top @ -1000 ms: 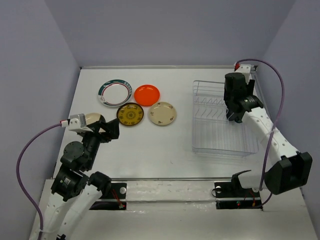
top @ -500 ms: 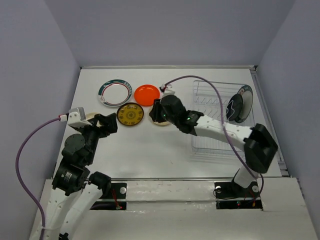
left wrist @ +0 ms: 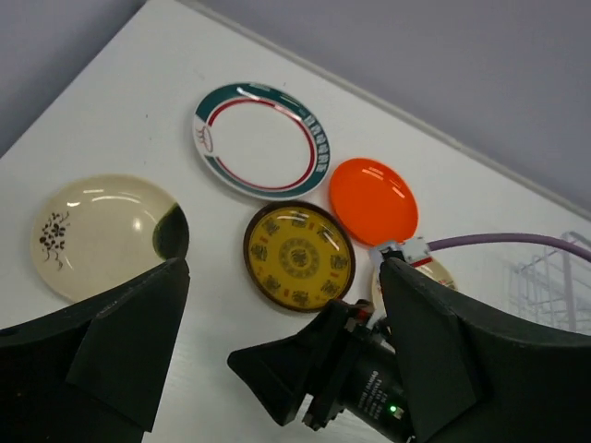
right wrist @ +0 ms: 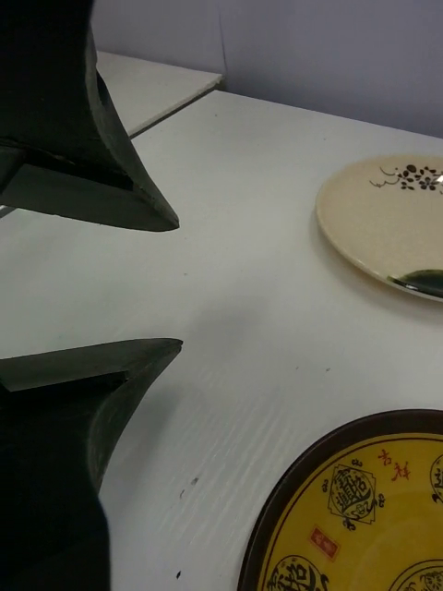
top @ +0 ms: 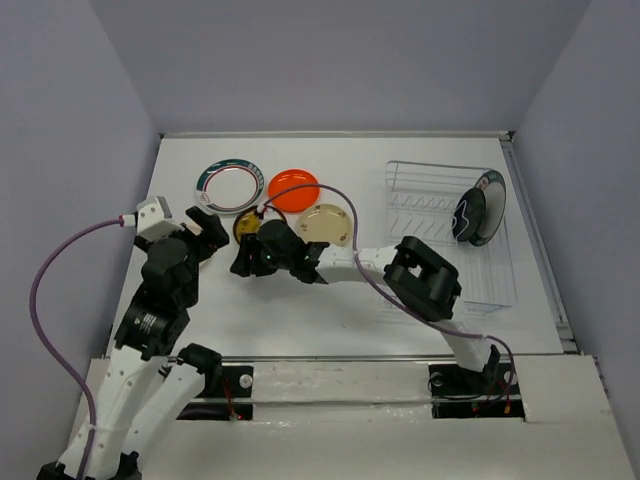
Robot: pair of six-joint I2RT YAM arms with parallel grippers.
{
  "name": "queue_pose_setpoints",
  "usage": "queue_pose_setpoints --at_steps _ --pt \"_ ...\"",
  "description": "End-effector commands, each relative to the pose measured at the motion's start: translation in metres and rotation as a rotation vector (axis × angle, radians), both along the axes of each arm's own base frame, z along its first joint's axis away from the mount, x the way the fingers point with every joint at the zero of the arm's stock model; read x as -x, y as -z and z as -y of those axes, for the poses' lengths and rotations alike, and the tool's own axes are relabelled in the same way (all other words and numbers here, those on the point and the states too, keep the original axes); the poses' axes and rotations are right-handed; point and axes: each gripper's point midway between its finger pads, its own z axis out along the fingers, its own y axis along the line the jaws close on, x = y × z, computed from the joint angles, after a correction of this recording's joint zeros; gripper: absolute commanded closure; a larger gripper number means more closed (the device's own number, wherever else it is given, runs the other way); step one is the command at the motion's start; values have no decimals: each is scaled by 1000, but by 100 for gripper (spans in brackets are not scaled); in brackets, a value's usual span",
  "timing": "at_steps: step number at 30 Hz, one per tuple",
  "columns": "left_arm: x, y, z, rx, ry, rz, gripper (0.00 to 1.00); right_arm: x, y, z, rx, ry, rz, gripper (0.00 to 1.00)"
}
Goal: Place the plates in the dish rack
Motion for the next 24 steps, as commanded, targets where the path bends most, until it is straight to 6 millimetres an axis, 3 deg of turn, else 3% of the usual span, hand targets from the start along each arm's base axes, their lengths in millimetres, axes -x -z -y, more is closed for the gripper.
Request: queue_pose_setpoints --at_steps 1,2,5,6,7,9,14,17,19,22,24 --pt "-20 -9 -11 82 -90 -12 6 1 -92 10 -160 -8 145 44" --pt "-23 -8 -15 97 -100 -15 7 4 -95 17 -149 -12 162 44" --pt "-40 21 -40 139 -171 -100 7 15 -109 37 -123 -40 203 44" --pt "-40 43 -67 161 -247 -149 7 24 -103 42 -108 -58 197 44" --pt "-39 55 -82 185 -283 -178 7 28 -117 48 -118 -69 220 44" --pt "-33 84 -103 246 -353 -253 6 35 -121 60 -93 -88 233 44" --pt "6 119 -154 267 -637 -340 3 49 -144 96 -67 -104 308 44" --pt "22 138 -168 270 -722 -418 3 53 -143 108 -53 -100 326 43" --pt "20 147 -165 299 -699 -450 1 56 -150 114 -63 -102 347 43" --pt "16 181 -166 375 -665 -568 2 58 -149 120 -54 -108 362 43" --pt "19 191 -170 411 -679 -595 4 59 -147 123 -49 -110 364 43"
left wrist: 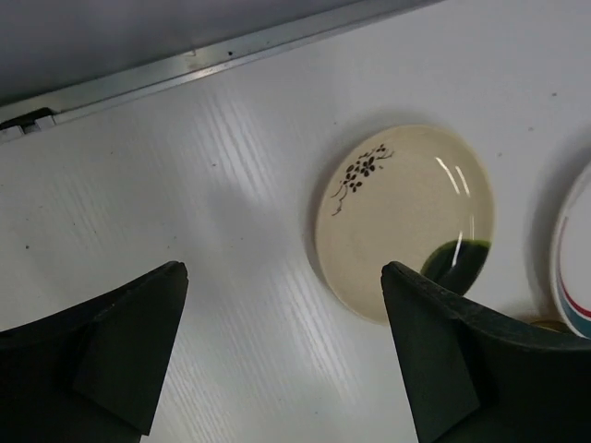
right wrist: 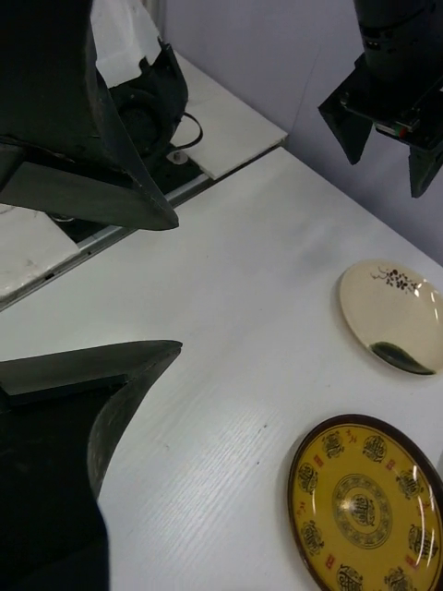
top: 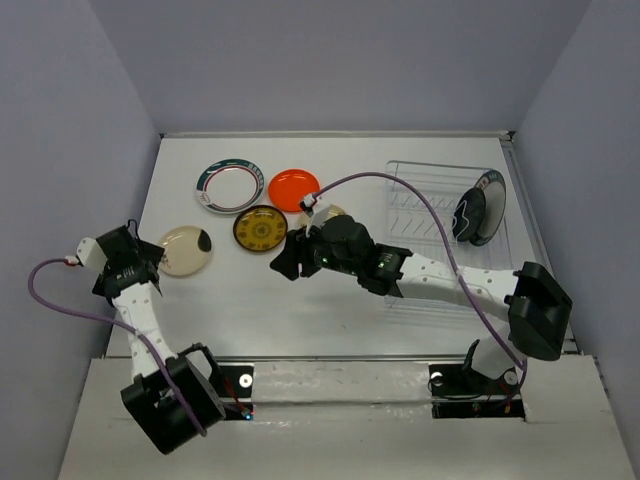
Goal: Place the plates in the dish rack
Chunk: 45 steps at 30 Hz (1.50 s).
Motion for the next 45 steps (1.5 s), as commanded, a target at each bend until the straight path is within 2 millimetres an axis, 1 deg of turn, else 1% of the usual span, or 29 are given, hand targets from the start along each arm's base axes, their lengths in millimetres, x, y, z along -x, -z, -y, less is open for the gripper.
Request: queue_pose_setpoints --at_steps 1,2,3,5,6,7,12,14,15,16,18,21,24,25,27,28,30,31,32,35,36,37,38,40,41,42,43,44,45 --pt "-2 36 8 155 40 -40 5 4 -10 8 0 -10 66 43" --pt "-5 44 10 176 49 -25 7 4 -11 8 0 -13 69 43" --pt "-12 47 19 214 88 2 10 4 -12 8 0 -15 72 43" --pt "-20 55 21 231 105 33 14 6 -15 6 -5 -30 79 43" --pt "-19 65 26 256 115 28 16 6 -15 6 -7 -33 79 43" --pt "-20 69 27 265 118 29 18 6 -14 6 -4 -33 78 43" --pt "-30 87 22 249 111 19 19 10 -7 6 -1 -55 74 43" --pt "-31 99 26 279 98 36 20 12 -3 3 3 -74 65 43" --pt "-34 98 25 272 101 46 20 13 -2 1 1 -80 63 43" --pt "-33 104 28 295 85 52 20 13 -1 0 2 -86 60 43" --pt "-41 102 23 281 72 100 21 16 -1 -4 -5 -105 54 43" --pt "-47 110 28 318 67 133 23 15 7 -6 6 -109 42 43" --pt "-50 119 28 344 49 134 29 14 10 -7 11 -104 37 43" --pt "-52 118 27 340 47 142 35 15 8 -7 7 -105 37 43" --pt "-56 115 26 337 38 173 40 14 9 -5 7 -99 37 43" --pt "-58 114 25 327 38 172 48 14 9 -4 9 -93 36 43" --pt "-58 116 25 325 39 159 55 12 7 -1 6 -76 42 43" --pt "-60 115 25 323 46 160 63 12 5 0 3 -71 46 43" --pt "-61 117 26 325 50 153 67 11 5 2 3 -61 49 43" --pt "-63 115 23 317 49 157 92 9 4 4 5 -48 54 43" --pt "-63 114 23 317 49 157 94 9 4 5 7 -45 58 43" --pt "-63 112 24 315 53 165 94 8 5 7 11 -37 58 43" --pt "-66 102 23 293 67 189 94 8 6 9 17 -32 62 43" --pt "-66 90 23 269 83 218 94 -3 6 22 23 3 62 41" --pt "-66 73 23 238 101 249 94 -17 5 32 19 36 52 40" --pt "-67 62 23 218 113 269 94 -12 6 32 15 18 41 38" --pt "-69 47 21 193 129 293 94 -21 3 42 1 19 28 36" --pt "-69 36 21 170 142 308 94 -25 2 46 -5 20 21 35" --pt "-66 18 23 129 168 336 94 -30 0 51 -12 20 17 33"
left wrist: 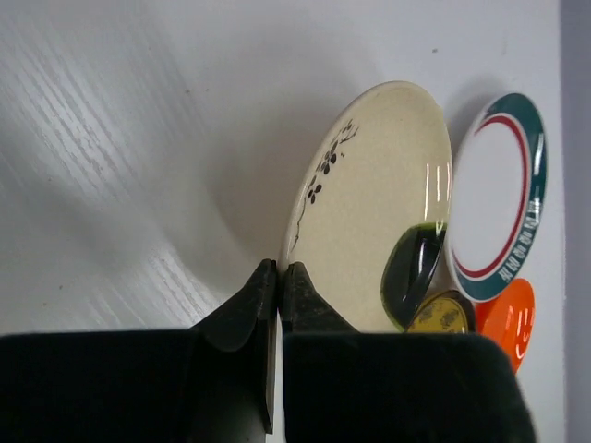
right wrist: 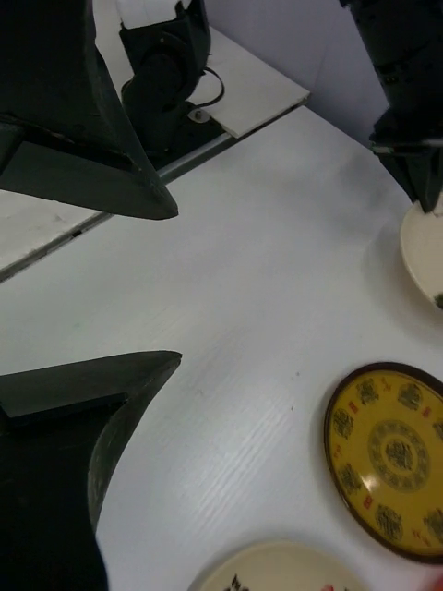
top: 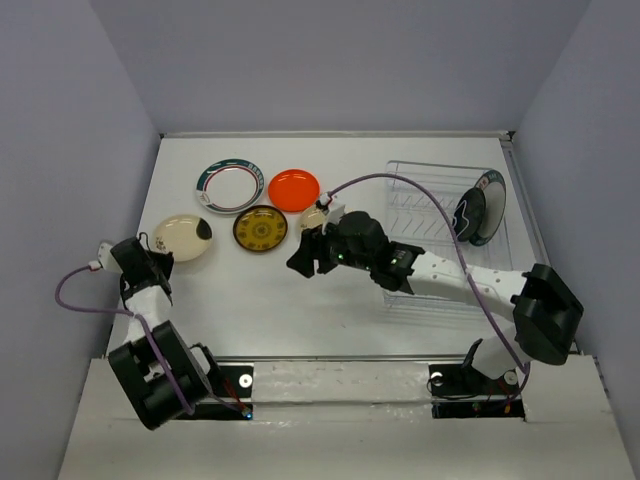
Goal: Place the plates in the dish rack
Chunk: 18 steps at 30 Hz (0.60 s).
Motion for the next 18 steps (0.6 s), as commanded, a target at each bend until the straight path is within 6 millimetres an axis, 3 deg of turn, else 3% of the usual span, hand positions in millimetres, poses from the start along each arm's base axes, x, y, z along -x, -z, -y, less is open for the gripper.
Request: queue_pose_setpoints --at_steps 1,2,7,10,12,16,18 --pt "-1 -66 -1 -143 52 128 94 -23 -37 20 -89 21 34 32" --pt "2 -81 2 -174 66 163 94 -25 -38 22 -89 22 31 29" --pt "6 -115 25 -216 158 267 94 -28 -57 13 -135 -6 23 22" --pt "-3 -148 67 -237 330 383 94 -29 -74 4 -165 -31 33 19" --pt "-7 -169 111 -227 513 462 94 -38 -89 7 -188 -23 47 18" --pt "-2 -193 179 -163 779 593 94 -51 -97 17 -207 -17 35 16" --pt "8 -206 214 -124 917 662 94 -56 -92 22 -176 -18 24 14"
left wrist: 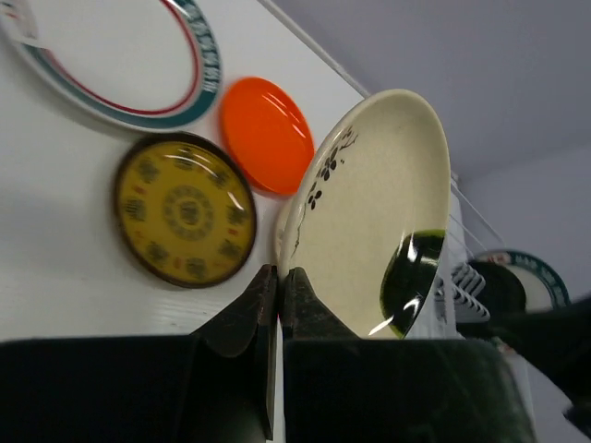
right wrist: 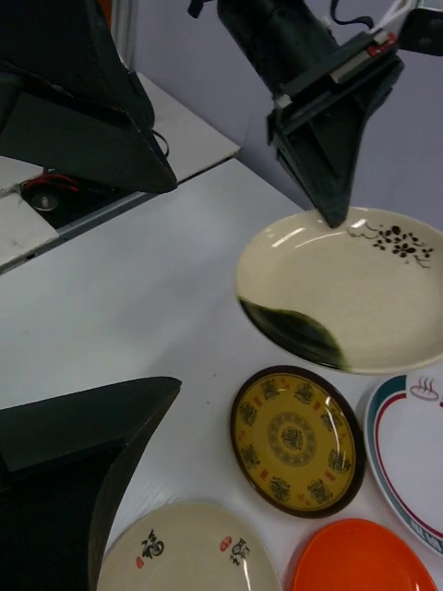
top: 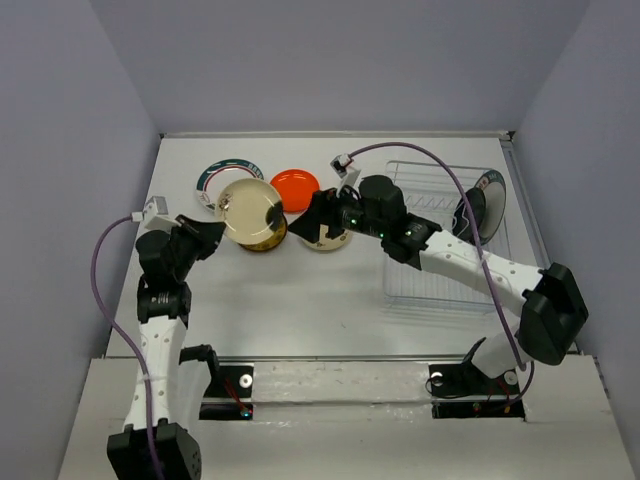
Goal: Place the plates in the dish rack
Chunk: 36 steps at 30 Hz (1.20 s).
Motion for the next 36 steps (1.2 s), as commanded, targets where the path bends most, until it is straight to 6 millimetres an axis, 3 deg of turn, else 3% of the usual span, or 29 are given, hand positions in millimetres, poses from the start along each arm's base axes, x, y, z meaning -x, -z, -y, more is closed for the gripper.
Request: queue_pose_setpoints --at_steps 1,4,5,7,9,10,11,12,13,15,16,17,18,19,21,22,23,24,27,33,36 --pt "17 -65 79 23 367 219 94 -9 -17 6 -6 -13 10 13" --pt "25 -81 101 50 459 277 94 -16 -6 18 61 55 0 13" --pt "33 -88 118 57 526 298 94 -18 -7 27 71 85 -3 12" --pt "37 -95 128 50 569 323 94 -18 -8 32 72 110 -1 12" --pt "44 -101 142 52 636 348 94 -18 -9 39 76 141 -8 19" --pt "47 -105 146 54 665 359 94 -18 -10 41 72 150 -10 29" --pt "51 -108 150 55 691 374 94 -17 -12 43 67 160 -10 50" --pt "53 -110 155 56 720 383 94 -16 -10 46 63 174 -19 63" --pt "57 -113 159 47 752 392 93 -18 -20 55 45 219 -1 93" --pt "57 -110 162 43 772 377 68 -26 -24 72 54 303 26 93" --pt "57 -107 161 32 771 367 53 -25 -36 81 40 334 49 93" --pt "54 -112 158 11 748 368 10 -31 -40 93 45 379 56 93" --pt "52 -100 155 -39 736 325 1 -41 -43 114 79 449 64 93" --pt "46 -107 149 -82 693 331 1 -46 -46 129 101 490 70 93" --pt "47 -97 142 -174 679 302 1 -51 -48 169 183 587 78 93" --pt "46 -96 140 -202 659 299 1 -65 -58 207 221 723 100 93" --pt "47 -93 139 -225 652 293 1 -62 -51 234 311 786 75 93" --pt "49 -89 140 -258 654 289 1 -69 -54 277 390 936 89 93" --pt "53 -74 146 -317 668 289 1 -61 -58 348 568 1150 82 93" --pt "67 -70 161 -371 737 288 1 -51 -32 411 822 1335 -11 93" --pt "72 -69 164 -383 752 286 1 -55 -19 424 875 1345 -56 93"
